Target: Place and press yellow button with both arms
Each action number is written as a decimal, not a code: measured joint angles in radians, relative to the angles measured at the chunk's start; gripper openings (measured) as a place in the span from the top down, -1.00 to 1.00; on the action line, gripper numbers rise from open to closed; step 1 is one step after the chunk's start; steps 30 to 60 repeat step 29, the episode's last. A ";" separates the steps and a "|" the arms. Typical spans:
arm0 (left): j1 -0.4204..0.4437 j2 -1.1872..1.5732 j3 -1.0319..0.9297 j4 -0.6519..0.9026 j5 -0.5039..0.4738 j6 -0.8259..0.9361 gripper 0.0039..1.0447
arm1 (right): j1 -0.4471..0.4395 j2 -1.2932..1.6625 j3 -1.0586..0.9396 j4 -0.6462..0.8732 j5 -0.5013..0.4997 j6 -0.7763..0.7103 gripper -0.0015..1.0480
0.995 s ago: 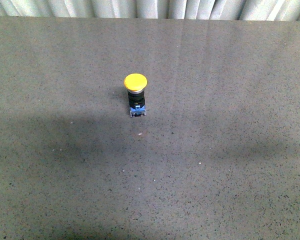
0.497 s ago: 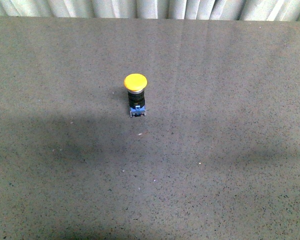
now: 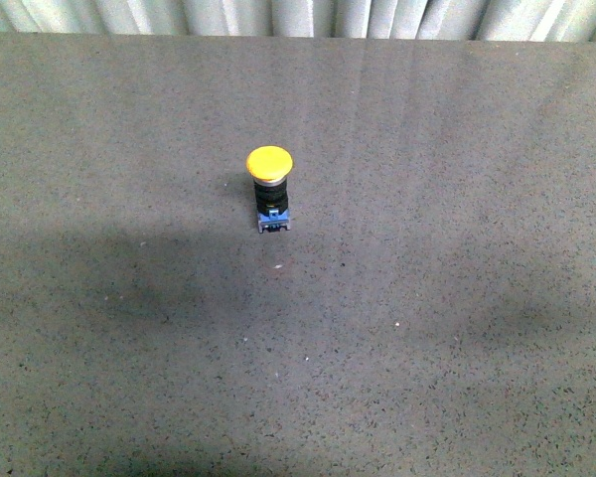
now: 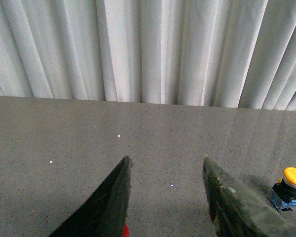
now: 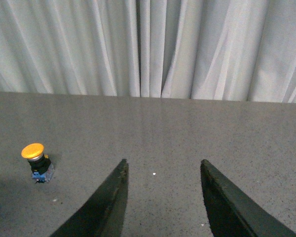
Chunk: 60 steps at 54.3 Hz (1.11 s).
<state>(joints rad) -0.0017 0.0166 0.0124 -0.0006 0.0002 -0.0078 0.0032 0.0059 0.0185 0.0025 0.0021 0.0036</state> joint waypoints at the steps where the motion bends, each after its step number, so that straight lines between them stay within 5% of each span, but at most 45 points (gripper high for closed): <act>1: 0.000 0.000 0.000 0.000 0.000 0.000 -0.02 | 0.000 0.000 0.000 0.000 0.000 0.000 0.06; 11: 0.000 0.000 0.000 0.000 0.000 0.001 -0.86 | 0.000 0.000 0.000 0.000 0.000 0.000 -0.77; 13: 0.000 0.000 0.000 0.000 0.000 0.003 -0.83 | 0.000 0.000 0.000 0.000 0.000 0.000 -0.85; 60: 0.000 0.000 0.000 0.000 0.000 0.003 -0.83 | 0.000 0.000 0.000 0.000 0.000 0.000 -0.82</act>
